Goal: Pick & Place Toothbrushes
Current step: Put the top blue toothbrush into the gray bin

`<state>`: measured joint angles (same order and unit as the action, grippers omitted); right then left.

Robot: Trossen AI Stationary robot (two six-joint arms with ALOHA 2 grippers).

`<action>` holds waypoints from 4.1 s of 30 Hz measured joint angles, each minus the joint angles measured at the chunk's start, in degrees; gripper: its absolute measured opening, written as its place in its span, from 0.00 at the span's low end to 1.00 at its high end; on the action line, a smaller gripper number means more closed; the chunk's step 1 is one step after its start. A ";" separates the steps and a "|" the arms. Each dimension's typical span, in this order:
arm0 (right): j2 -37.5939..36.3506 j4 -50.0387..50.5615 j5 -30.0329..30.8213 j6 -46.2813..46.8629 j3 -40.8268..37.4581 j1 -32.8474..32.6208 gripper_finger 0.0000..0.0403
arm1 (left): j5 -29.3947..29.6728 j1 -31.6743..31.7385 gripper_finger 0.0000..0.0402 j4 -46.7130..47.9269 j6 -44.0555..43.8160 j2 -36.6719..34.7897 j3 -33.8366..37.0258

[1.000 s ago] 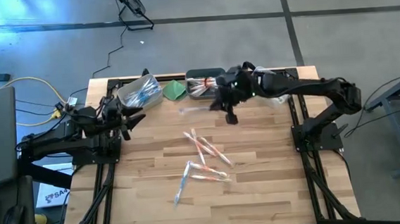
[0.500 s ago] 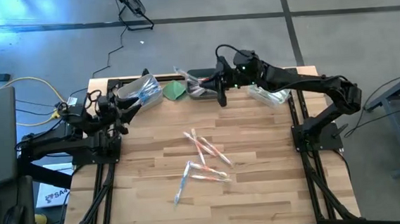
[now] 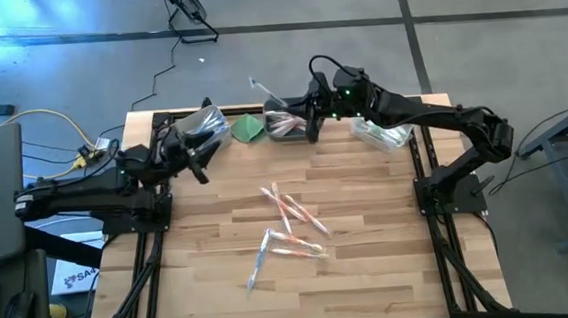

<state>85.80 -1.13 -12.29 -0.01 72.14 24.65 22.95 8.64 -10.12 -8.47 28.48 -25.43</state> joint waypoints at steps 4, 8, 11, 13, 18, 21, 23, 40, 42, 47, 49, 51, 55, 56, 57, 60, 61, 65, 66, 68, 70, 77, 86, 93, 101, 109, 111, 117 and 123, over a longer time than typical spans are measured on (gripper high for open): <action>0.00 0.01 -2.61 0.00 0.00 1.69 0.03 | 0.01 0.00 0.45 -9.46 0.82 4.57 0.00; 0.00 0.02 -3.30 0.00 0.00 2.83 0.03 | 0.16 0.43 0.45 -13.25 0.77 7.97 0.00; 0.00 0.01 -4.92 -0.20 0.00 3.35 0.03 | -0.02 3.10 0.45 -14.10 -1.17 10.33 0.00; 0.00 0.00 -5.95 -0.20 0.00 3.65 0.03 | -1.88 5.84 0.45 -14.23 -3.66 11.71 0.00; 0.00 0.00 -5.91 -0.98 0.00 3.67 0.03 | -12.41 14.00 0.45 -19.30 -7.31 14.83 0.00; 0.00 0.00 -5.84 -1.29 0.00 3.67 0.03 | -18.69 18.35 0.45 -24.80 -8.36 17.11 0.00; 0.00 0.00 -5.82 -1.31 0.00 3.67 0.03 | -21.87 20.82 0.45 -27.97 -9.04 18.74 -0.02; 3.52 -1.22 -6.08 -1.36 0.00 4.24 0.03 | -30.17 23.98 0.45 -34.37 -4.80 37.98 -14.59; 3.61 -1.22 -6.21 -1.44 0.00 4.26 0.03 | -30.93 23.98 0.45 -34.18 -3.47 39.41 -16.90; 3.61 -1.26 -6.61 -1.69 0.00 4.26 0.03 | -33.15 23.98 0.45 -32.02 -2.07 42.44 -21.59; 3.61 -1.27 -7.02 -1.66 0.00 4.26 0.03 | -33.24 23.98 0.45 -30.79 -2.07 43.43 -23.05; 3.61 -1.29 -6.98 -1.66 0.00 4.30 0.03 | -33.94 23.98 0.45 -30.38 -2.05 44.48 -24.14; 3.61 -1.29 -7.21 -1.71 0.00 4.25 0.03 | -37.23 23.98 0.45 -30.32 -2.12 45.99 -25.85; 3.61 -1.29 -7.26 -1.71 0.00 4.22 0.03 | -37.46 23.98 0.45 -30.24 -2.22 46.06 -26.01; 3.61 -1.27 -7.28 -1.73 0.00 4.22 0.03 | -37.61 23.98 0.45 -30.24 -2.22 46.08 -26.03; 3.61 -1.27 -7.26 -1.73 0.00 4.28 0.03 | -37.63 23.98 0.45 -30.32 -2.25 46.08 -26.05; 3.61 -1.28 -7.25 -1.73 0.01 4.30 0.03 | -37.63 23.98 0.45 -30.40 -2.25 46.11 -26.05; 3.61 -1.26 -7.24 -1.73 0.02 4.30 0.03 | -37.84 23.98 0.45 -30.43 -2.55 46.11 -26.05; 3.61 -1.26 -7.23 -1.73 0.00 4.28 0.03 | -38.17 23.98 0.45 -30.44 -2.87 46.09 -26.05; 3.61 -1.27 -7.24 -1.73 0.00 4.28 0.03 | -38.63 23.96 0.45 -30.44 -3.77 46.11 -26.05; 3.61 -1.25 -7.23 -1.73 0.00 4.28 0.03 | -38.66 23.96 0.45 -30.44 -3.88 46.10 -26.05; 3.61 -1.25 -7.22 -1.63 0.00 4.28 0.03 | -38.66 23.96 0.45 -30.44 -4.07 46.11 -26.05; 4.15 -1.28 -7.22 -1.29 0.02 4.28 0.03 | -38.80 23.96 0.44 -30.46 -5.35 46.11 -26.05; 5.64 -1.16 -7.19 -1.10 0.00 4.23 0.03 | -38.96 23.96 0.27 -30.45 -5.52 46.10 -26.08; 5.64 -3.37 -7.24 -0.09 0.00 4.33 0.03 | -38.95 23.96 0.10 -30.54 -5.56 46.11 -26.10; 5.64 -3.48 -7.55 -0.02 0.00 4.33 0.03 | -39.07 23.96 0.06 -30.49 -5.55 46.11 -26.10; 5.64 -3.50 -7.52 -0.02 0.00 4.33 0.03 | -39.07 23.96 0.07 -30.48 -5.54 46.10 -26.10; 5.64 -3.52 -7.50 -0.02 0.00 4.35 0.03 | -39.07 23.96 0.06 -30.44 -5.54 46.11 -26.10; 5.64 -3.54 -7.46 -0.02 0.00 4.35 0.03 | -39.07 23.96 0.06 -30.39 -5.55 46.11 -26.10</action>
<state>91.44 -4.67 -19.75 -0.03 72.14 28.99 -16.12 32.60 -40.51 -14.02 74.59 -51.53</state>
